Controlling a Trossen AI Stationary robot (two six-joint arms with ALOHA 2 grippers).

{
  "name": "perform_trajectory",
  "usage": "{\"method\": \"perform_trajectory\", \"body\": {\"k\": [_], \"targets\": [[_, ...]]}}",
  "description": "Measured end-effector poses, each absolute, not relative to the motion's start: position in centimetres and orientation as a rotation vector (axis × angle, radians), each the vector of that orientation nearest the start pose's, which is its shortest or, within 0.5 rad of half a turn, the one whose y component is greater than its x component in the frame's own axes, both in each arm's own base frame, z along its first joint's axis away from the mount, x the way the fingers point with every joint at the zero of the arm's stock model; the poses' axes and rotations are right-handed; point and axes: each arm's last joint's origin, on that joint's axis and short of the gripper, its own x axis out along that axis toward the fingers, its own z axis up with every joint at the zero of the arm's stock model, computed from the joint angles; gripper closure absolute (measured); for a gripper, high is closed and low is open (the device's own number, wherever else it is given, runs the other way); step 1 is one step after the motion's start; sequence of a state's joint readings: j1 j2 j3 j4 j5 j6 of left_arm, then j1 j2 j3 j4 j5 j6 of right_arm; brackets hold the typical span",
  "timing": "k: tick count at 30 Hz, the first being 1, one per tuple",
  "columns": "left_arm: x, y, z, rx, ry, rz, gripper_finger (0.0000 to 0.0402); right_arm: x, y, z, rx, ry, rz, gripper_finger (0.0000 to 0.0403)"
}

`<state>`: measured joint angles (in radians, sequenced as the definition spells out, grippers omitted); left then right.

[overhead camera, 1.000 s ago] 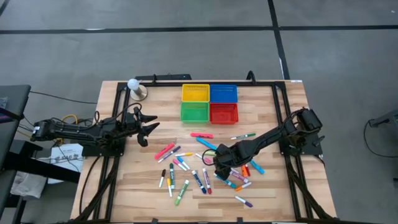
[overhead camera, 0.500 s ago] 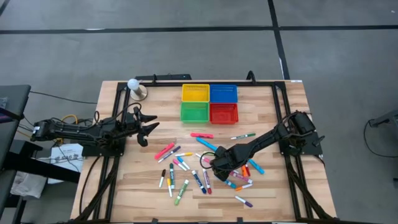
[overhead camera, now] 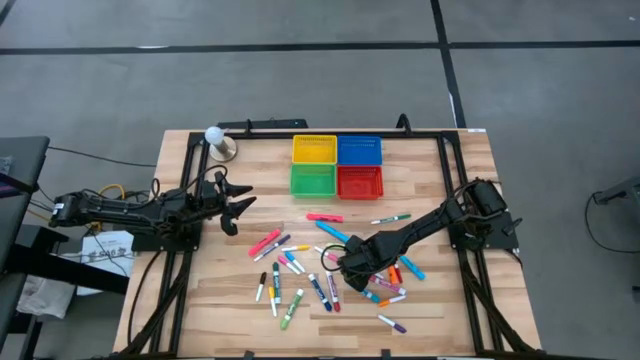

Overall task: Pick & Place Markers
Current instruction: Put the top small orange highlighter pen into the blue bin

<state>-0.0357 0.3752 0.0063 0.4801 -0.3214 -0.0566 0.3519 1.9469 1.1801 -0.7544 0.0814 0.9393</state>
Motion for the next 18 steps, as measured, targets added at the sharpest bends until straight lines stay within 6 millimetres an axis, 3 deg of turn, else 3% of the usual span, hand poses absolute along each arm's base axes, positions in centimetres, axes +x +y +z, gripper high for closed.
{"method": "perform_trajectory", "body": {"k": [12, 18], "targets": [[11.94, 0.49, 17.84, -0.076, -0.118, 0.282, 0.0241, 32.07, 11.18, 12.56, 0.431, 1.432, -0.488, 0.0179], [11.94, 0.48, 17.84, -0.076, -0.118, 0.282, 0.0241, 32.15, 10.86, 12.55, 0.424, 1.427, -0.499, 0.0219]]}}
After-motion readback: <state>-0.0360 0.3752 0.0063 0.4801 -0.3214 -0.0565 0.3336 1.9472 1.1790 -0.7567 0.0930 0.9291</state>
